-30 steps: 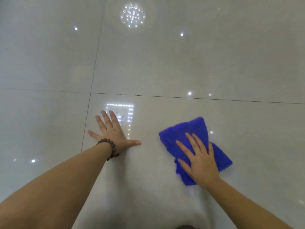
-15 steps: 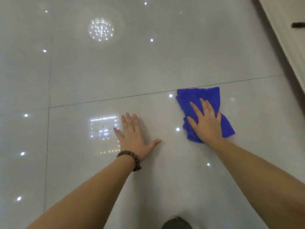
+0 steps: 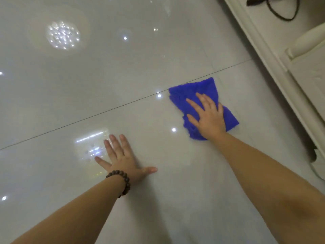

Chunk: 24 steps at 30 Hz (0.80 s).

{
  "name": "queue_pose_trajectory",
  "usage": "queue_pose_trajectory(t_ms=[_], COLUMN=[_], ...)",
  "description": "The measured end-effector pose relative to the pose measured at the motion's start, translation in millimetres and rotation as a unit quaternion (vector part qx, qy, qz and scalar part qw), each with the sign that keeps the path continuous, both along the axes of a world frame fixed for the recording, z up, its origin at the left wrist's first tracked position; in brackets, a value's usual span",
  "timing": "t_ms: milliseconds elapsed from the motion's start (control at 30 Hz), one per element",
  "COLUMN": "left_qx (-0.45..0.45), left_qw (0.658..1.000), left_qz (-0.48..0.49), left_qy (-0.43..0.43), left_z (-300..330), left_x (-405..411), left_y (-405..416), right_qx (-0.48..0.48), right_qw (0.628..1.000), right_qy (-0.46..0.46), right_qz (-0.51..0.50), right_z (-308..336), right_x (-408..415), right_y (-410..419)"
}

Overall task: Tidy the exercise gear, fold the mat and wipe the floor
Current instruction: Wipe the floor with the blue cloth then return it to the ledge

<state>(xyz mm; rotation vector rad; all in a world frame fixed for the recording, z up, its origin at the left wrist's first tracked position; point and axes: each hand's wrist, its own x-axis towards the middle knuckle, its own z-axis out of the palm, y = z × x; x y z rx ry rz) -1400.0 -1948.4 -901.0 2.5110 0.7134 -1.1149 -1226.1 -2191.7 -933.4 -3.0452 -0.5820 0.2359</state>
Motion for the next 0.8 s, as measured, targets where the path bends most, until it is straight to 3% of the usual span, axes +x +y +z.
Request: queue_pose_trajectory(t_ms=[100,233,300,400,533,600,700,800], left_qx=[0.006,0.019,0.026,0.029,0.029,0.028,0.006,-0.019], left_qw=[1.000,1.000,0.999,0.999,0.999,0.999,1.000,0.995], left_qz=[-0.006,-0.010,-0.014,-0.013,-0.013,-0.016,-0.018,-0.005], left_qy=[0.012,0.018,0.021,0.020,0.012,0.013,-0.008,-0.094], left_z=[1.5,5.7,7.4,7.4,5.4,5.6,6.4,7.4], left_x=[1.3,3.3,4.5,3.9,3.1,2.0,-1.7,-15.9], left_y=[-1.4,-4.6,-5.7,-5.9,-6.2,-4.2,-0.9,7.5], right_qx=[0.009,0.043,0.049,0.034,0.029,0.032,0.031,0.034], right_qw=[0.997,0.991,0.997,0.999,0.981,0.971,0.985,0.997], right_qy=[0.022,-0.024,-0.016,0.014,0.019,0.011,-0.003,-0.005], right_qz=[-0.079,-0.128,-0.058,0.040,-0.190,-0.236,-0.170,-0.072], right_z=[4.7,2.9,3.9,2.2,5.7,5.5,5.6,3.9], right_x=[50.8,-43.3,-109.1,-87.2,-3.8,-7.7,-52.3,-99.8], right_y=[-12.2,-17.4,-40.4,-96.4,-111.5,-93.2,-60.9,-32.5])
